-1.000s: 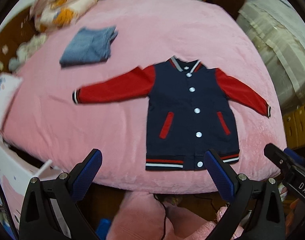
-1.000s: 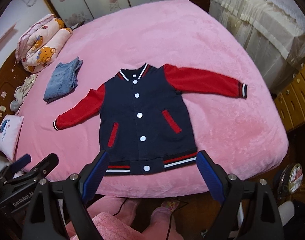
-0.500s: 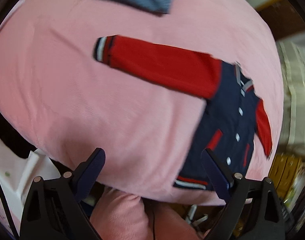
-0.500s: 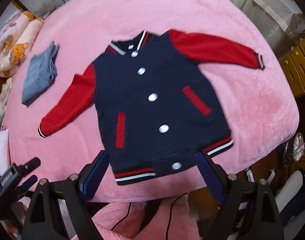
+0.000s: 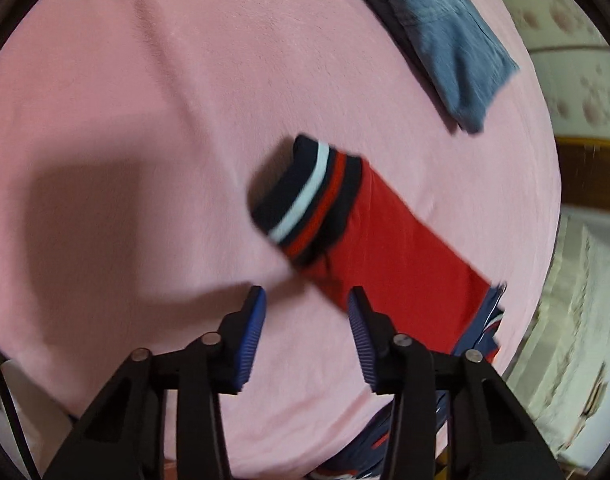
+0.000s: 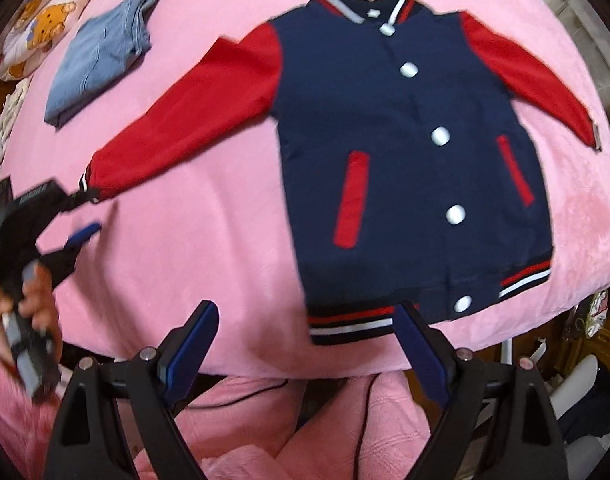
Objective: Fold large clothes
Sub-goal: 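Grasp the red sleeve cuff with the left gripper and lift it, then fold the held red sleeve across the jacket body with the left gripper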
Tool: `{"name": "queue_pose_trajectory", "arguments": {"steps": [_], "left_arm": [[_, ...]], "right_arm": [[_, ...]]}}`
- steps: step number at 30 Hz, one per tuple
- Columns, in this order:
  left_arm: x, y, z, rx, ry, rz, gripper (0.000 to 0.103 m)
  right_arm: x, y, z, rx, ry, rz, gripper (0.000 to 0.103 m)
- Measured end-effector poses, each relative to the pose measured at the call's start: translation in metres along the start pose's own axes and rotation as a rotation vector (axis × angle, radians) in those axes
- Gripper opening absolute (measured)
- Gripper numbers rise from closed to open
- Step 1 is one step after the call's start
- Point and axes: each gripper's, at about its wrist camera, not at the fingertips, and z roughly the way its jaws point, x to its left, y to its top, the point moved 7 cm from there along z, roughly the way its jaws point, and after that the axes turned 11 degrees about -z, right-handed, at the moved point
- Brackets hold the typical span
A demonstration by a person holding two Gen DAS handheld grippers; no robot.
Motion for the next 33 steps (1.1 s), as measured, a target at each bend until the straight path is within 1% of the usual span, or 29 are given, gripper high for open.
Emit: {"name": "queue_pose_trajectory", "arguments": {"steps": [2, 4, 6, 7, 10, 12, 15, 18, 21, 23, 27, 29, 33], "left_arm": [[-0.002, 0.007, 0.01, 0.003, -0.012, -0.023, 0.035], [-0.004, 0.013, 0.016, -0.007, -0.014, -0.033, 0.034], [-0.006, 0.018, 0.021, -0.025, -0.016, -0.044, 0.03], [-0.008, 0.017, 0.021, -0.033, -0.025, -0.05, 0.026], [-0.01, 0.018, 0.022, -0.074, -0.042, -0.065, 0.023], [-0.01, 0.016, 0.02, -0.101, -0.044, -0.048, 0.021], [-0.025, 0.012, 0.015, -0.142, -0.04, 0.013, 0.019], [-0.043, 0.003, -0.005, -0.186, -0.084, 0.068, 0.019], [-0.073, -0.017, -0.032, -0.236, -0.147, 0.14, 0.019], [-0.091, -0.033, -0.044, -0.254, -0.179, 0.182, 0.019], [-0.136, -0.079, -0.057, -0.275, -0.197, 0.281, 0.019], [-0.161, -0.11, -0.06, -0.27, -0.224, 0.328, 0.019], [-0.205, -0.169, -0.042, -0.224, -0.283, 0.377, 0.019]], "right_arm": [[0.005, -0.001, 0.007, 0.023, 0.013, 0.018, 0.089], [0.009, 0.0, 0.012, 0.035, 0.019, 0.026, 0.089], [0.011, 0.003, 0.015, 0.037, 0.025, 0.029, 0.089], [0.011, 0.005, 0.017, 0.038, 0.031, 0.034, 0.089], [0.01, 0.013, 0.022, 0.041, 0.041, 0.052, 0.089], [0.009, 0.018, 0.026, 0.039, 0.046, 0.056, 0.089], [0.004, 0.031, 0.028, 0.013, 0.056, 0.07, 0.089], [-0.004, 0.041, 0.026, -0.008, 0.072, 0.063, 0.089], [-0.015, 0.046, 0.022, -0.021, 0.076, 0.033, 0.089], [-0.028, 0.049, 0.016, -0.035, 0.084, 0.026, 0.089], [-0.058, 0.055, 0.003, -0.055, 0.11, 0.01, 0.089], [-0.074, 0.059, -0.004, -0.072, 0.122, -0.006, 0.089], [-0.116, 0.071, -0.019, -0.123, 0.134, -0.034, 0.089]]}}
